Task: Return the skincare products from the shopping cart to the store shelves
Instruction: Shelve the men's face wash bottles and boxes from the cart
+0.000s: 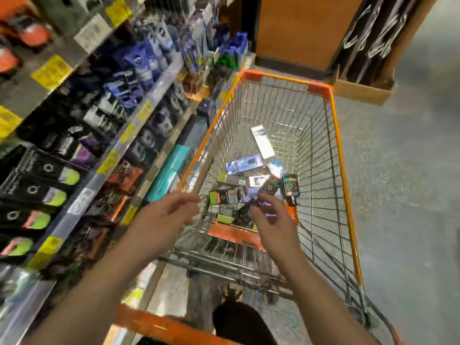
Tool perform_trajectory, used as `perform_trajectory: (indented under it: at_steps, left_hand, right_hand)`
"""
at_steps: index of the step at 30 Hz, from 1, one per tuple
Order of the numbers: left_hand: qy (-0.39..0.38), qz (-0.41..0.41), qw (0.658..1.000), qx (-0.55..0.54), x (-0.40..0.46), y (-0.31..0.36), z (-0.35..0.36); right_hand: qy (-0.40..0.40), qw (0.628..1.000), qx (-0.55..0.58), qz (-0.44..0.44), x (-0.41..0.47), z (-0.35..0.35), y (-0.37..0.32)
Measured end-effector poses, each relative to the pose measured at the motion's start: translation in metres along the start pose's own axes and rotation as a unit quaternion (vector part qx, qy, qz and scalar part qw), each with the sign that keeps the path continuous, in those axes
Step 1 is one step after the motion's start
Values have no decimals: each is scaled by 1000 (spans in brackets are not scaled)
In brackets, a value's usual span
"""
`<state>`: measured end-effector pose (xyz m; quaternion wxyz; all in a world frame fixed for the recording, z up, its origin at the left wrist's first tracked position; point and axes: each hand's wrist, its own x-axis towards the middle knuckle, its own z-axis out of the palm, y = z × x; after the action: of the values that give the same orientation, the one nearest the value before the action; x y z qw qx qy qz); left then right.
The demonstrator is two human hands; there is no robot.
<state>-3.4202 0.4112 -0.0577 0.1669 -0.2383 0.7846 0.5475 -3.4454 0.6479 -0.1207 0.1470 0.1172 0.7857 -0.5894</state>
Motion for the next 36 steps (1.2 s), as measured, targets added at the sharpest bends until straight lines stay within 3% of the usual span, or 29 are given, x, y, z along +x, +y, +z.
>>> perform_trajectory:
  at_steps: [10, 15, 21, 27, 32, 36]
  left_hand:
    - [-49, -44, 997, 36, 55, 9, 31]
    - [-37, -59, 997, 23, 92, 13, 52]
    - [-51, -111, 992, 11, 122, -2, 86]
    - [-35, -126, 990, 60, 137, -26, 93]
    - [-22, -140, 986, 86, 143, -38, 92]
    - [-27, -151, 984, 90, 145, -39, 97]
  right_hand:
    - [-44, 994, -77, 67, 74, 5, 46]
    - [-110, 981, -141, 78, 121, 23, 84]
    - [-113, 962, -234, 81, 175, 40, 141]
    - [-131, 889, -439, 33, 210, 52, 199]
    - [-179, 805, -565, -30, 235, 62, 223]
    - [-209, 818, -536, 11, 250, 71, 230]
